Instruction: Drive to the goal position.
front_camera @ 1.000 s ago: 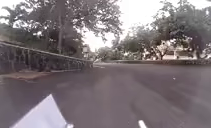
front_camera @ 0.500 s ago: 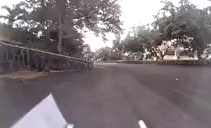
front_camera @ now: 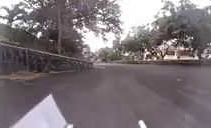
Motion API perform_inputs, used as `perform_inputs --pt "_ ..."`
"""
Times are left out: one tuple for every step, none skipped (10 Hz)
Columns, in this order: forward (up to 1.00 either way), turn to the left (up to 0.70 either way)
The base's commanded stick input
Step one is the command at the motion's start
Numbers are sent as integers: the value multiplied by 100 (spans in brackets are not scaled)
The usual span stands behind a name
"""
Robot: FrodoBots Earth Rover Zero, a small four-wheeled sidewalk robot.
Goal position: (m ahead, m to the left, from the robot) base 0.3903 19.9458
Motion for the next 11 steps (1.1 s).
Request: perform_inputs --pt "20 0" --pt "20 0" --pt "20 0" --pt "20 0" --pt "20 0" --pt "20 -80" --pt "20 -80" --pt "20 -80" --pt "20 -80" --pt "20 -80" --pt "20 -80"
